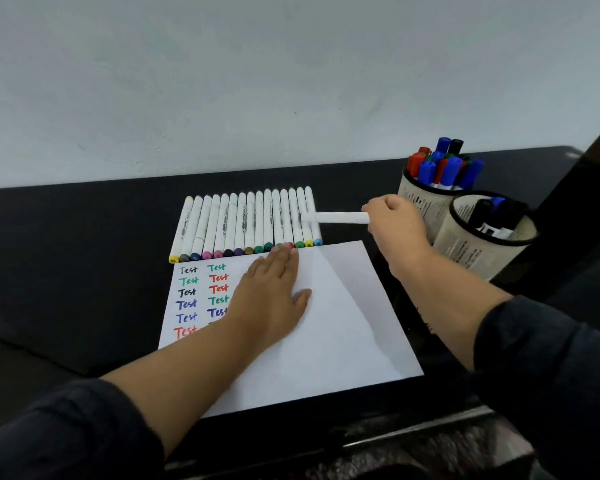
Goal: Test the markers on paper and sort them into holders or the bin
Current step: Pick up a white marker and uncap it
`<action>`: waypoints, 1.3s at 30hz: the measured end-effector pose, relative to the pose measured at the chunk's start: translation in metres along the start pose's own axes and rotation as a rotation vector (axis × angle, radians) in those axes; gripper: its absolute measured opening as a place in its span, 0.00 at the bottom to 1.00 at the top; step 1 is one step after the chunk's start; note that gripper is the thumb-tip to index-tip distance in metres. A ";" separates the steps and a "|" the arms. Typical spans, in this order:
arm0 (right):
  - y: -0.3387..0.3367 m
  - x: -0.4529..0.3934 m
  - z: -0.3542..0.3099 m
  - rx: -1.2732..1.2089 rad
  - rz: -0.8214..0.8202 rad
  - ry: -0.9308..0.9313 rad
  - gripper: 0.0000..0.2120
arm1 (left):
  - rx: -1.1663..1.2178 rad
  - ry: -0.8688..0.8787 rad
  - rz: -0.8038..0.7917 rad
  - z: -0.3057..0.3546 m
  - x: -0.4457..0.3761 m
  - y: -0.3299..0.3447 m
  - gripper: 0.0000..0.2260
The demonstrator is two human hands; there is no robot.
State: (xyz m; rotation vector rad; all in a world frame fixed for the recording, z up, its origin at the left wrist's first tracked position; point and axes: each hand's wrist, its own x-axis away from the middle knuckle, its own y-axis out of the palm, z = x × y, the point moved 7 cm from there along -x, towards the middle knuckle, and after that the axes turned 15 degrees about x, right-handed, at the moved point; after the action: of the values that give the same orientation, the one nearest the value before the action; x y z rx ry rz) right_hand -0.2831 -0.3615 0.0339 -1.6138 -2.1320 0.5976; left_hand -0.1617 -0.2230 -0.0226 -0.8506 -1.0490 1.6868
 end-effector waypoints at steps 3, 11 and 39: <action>-0.014 0.017 0.000 -0.127 0.011 0.056 0.10 | 0.097 -0.079 0.045 0.004 0.007 -0.010 0.31; -0.019 0.054 -0.006 -0.181 -0.076 0.154 0.12 | 0.583 -0.243 0.270 -0.001 0.050 -0.056 0.24; 0.115 0.130 -0.012 -0.318 -0.411 0.133 0.12 | 0.558 -0.412 0.070 -0.047 0.099 -0.059 0.15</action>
State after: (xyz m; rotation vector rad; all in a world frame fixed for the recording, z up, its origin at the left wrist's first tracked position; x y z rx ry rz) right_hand -0.2181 -0.2066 -0.0126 -1.2526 -2.4464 0.0219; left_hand -0.1309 -0.1063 0.0060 -0.1830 -0.7425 2.1245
